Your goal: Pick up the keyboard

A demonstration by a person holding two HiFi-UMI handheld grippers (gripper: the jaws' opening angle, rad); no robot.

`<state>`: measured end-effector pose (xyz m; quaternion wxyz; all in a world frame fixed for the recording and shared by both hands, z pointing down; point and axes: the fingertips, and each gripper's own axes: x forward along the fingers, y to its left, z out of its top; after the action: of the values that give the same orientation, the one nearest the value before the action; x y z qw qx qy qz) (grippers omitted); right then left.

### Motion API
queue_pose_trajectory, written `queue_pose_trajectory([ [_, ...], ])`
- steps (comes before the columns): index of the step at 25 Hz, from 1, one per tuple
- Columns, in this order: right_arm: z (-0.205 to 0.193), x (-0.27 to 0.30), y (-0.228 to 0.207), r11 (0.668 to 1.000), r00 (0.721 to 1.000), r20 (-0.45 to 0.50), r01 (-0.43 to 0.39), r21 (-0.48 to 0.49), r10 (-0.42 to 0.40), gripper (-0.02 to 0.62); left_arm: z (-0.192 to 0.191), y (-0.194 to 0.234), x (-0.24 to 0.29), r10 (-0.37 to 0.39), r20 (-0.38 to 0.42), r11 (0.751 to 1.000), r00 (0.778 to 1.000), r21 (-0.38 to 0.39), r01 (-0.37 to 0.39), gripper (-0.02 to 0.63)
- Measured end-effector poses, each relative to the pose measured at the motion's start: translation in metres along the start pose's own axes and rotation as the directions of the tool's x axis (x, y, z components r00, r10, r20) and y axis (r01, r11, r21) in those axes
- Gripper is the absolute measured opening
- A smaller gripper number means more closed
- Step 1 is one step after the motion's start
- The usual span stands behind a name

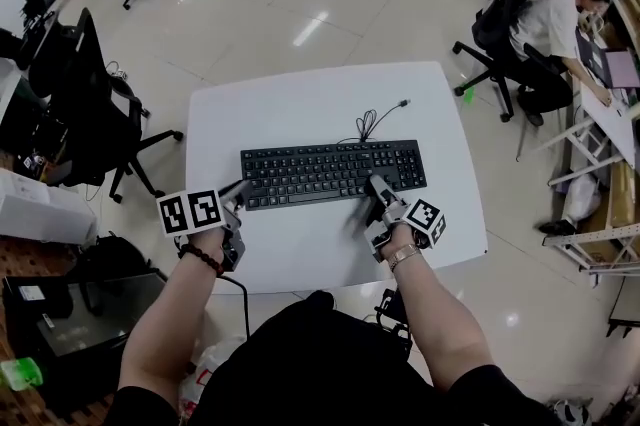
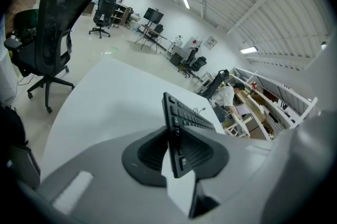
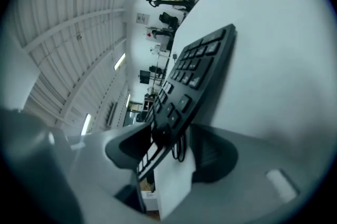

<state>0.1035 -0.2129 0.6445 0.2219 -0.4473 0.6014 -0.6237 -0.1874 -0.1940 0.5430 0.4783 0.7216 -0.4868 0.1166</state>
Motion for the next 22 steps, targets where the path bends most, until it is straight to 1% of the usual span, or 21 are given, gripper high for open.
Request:
queue_pose_trajectory([
  [2, 0.011, 0.004, -0.001, 0.999, 0.999, 0.037, -0.024, 0.023, 0.024, 0.227, -0.001, 0.000, 0.001, 0.002, -0.003, 1.000, 1.000, 0.000, -0.002, 0.078],
  [5, 0.015, 0.007, -0.001, 0.999, 0.998, 0.040, -0.042, 0.021, 0.041, 0.177, -0.003, 0.002, 0.002, 0.004, -0.004, 1.000, 1.000, -0.003, -0.004, 0.078],
  [8, 0.016, 0.002, 0.006, 0.998, 0.998, 0.041, -0.055, -0.014, 0.055, 0.137, -0.006, 0.006, 0.004, -0.001, 0.002, 1.000, 1.000, -0.024, 0.001, 0.083],
  [11, 0.015, -0.004, 0.019, 0.997, 0.998, 0.042, -0.052, -0.058, 0.055, 0.129, -0.005, 0.011, 0.003, -0.021, 0.025, 0.999, 0.999, -0.049, 0.022, 0.084],
  [16, 0.016, -0.022, 0.064, 0.980, 0.995, 0.042, -0.081, -0.181, 0.090, 0.124, 0.000, 0.012, -0.005, -0.084, 0.093, 0.994, 0.992, -0.061, 0.090, 0.085],
  [19, 0.018, -0.036, 0.100, 0.956, 0.992, 0.037, -0.102, -0.275, 0.117, 0.121, 0.005, 0.008, -0.011, -0.137, 0.143, 0.987, 0.980, -0.060, 0.147, 0.086],
  [22, 0.021, -0.050, 0.134, 0.923, 0.990, 0.036, -0.112, -0.367, 0.134, 0.118, 0.011, 0.001, -0.016, -0.187, 0.191, 0.979, 0.964, -0.046, 0.199, 0.086],
])
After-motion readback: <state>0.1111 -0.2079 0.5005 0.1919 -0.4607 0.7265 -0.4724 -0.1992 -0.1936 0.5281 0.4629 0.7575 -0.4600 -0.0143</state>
